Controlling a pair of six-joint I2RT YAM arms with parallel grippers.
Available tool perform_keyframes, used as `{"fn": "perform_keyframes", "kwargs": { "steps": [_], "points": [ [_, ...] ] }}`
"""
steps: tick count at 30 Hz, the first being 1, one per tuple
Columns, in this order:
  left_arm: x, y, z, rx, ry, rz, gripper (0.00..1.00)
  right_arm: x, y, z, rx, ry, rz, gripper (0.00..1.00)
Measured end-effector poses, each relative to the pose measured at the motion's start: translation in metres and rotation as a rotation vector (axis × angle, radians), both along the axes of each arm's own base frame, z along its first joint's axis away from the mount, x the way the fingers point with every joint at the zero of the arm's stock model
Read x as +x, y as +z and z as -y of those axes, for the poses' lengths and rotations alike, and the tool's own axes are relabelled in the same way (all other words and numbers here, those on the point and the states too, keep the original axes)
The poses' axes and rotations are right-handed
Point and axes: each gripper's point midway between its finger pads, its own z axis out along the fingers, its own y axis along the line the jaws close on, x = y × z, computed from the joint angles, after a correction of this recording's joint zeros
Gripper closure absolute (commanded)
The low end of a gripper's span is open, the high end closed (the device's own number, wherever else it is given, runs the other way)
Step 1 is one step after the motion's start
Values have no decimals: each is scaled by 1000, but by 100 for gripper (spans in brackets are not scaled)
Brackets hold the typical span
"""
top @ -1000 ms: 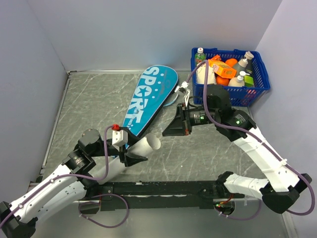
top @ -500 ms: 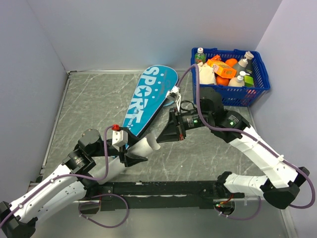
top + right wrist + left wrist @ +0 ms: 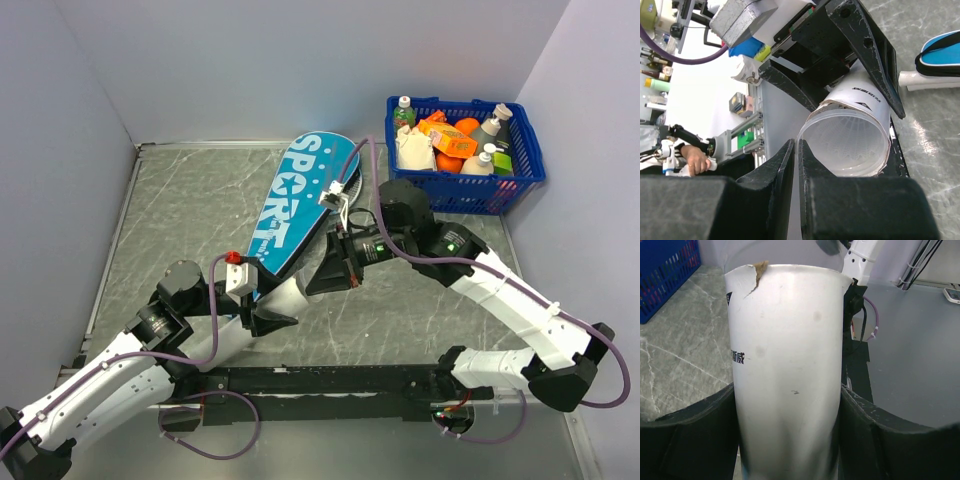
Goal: Pack up the badminton gear
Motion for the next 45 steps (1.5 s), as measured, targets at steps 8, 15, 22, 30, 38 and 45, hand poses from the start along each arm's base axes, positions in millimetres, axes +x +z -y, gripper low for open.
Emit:
{"fn": "perform_keyframes", "kwargs": {
  "steps": [8,15,22,30,38,45],
  "points": [
    [0,0,0,0,-1,0,99,-1,3,-2,-21,-8,18,86],
    [0,0,0,0,-1,0,99,3,29,3,-1,-42,102,87],
    [-1,0,0,0,-2,0,99,8,17,10,-68,-81,124,89],
    [-1,0,0,0,-3,0,99,13,4,17,-130,-110,141,97],
    [-1,0,0,1,-3,0,99,13,1,15,-129,-105,137,100],
    [-1,0,0,1,-3,0,99,9,-4,12,-122,-83,116,100]
  ]
}}
